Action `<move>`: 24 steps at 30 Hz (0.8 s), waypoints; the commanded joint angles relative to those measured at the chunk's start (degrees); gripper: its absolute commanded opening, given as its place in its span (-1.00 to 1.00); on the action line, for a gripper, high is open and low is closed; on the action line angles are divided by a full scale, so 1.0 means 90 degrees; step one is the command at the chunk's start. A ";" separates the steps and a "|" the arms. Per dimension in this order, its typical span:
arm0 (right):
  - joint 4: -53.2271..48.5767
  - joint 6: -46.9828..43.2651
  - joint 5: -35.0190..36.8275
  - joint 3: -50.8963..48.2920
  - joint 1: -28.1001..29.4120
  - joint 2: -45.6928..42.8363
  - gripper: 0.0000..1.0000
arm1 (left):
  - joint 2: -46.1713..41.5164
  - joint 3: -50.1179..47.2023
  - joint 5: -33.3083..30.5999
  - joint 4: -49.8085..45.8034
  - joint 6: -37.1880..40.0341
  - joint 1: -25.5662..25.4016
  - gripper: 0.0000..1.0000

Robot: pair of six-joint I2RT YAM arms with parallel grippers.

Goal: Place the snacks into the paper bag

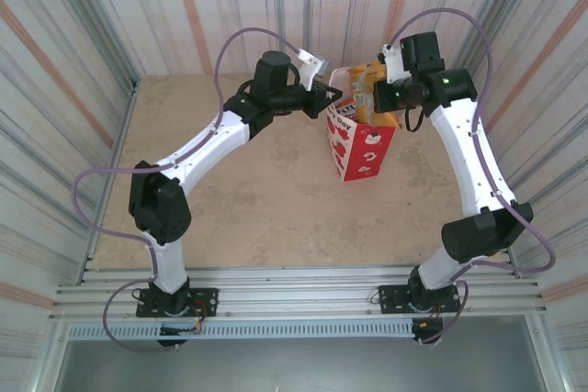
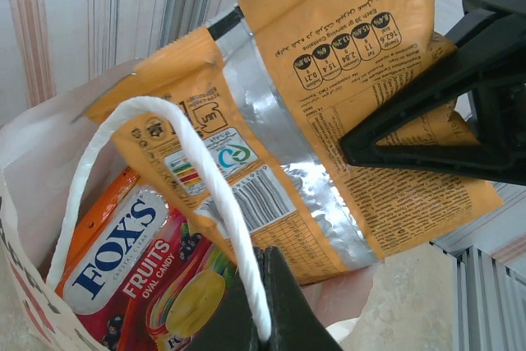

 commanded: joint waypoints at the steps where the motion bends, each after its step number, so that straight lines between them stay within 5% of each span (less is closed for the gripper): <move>1: -0.0575 -0.0209 0.0340 0.0184 0.0051 0.0092 -0.90 | -0.0380 -0.0105 -0.0081 0.0286 0.0210 -0.0020 -1.00; 24: -0.1562 -0.0386 -0.1271 0.1523 0.0451 0.2247 -0.85 | -0.0427 -0.0125 0.0215 0.0525 0.0406 -0.0225 -1.00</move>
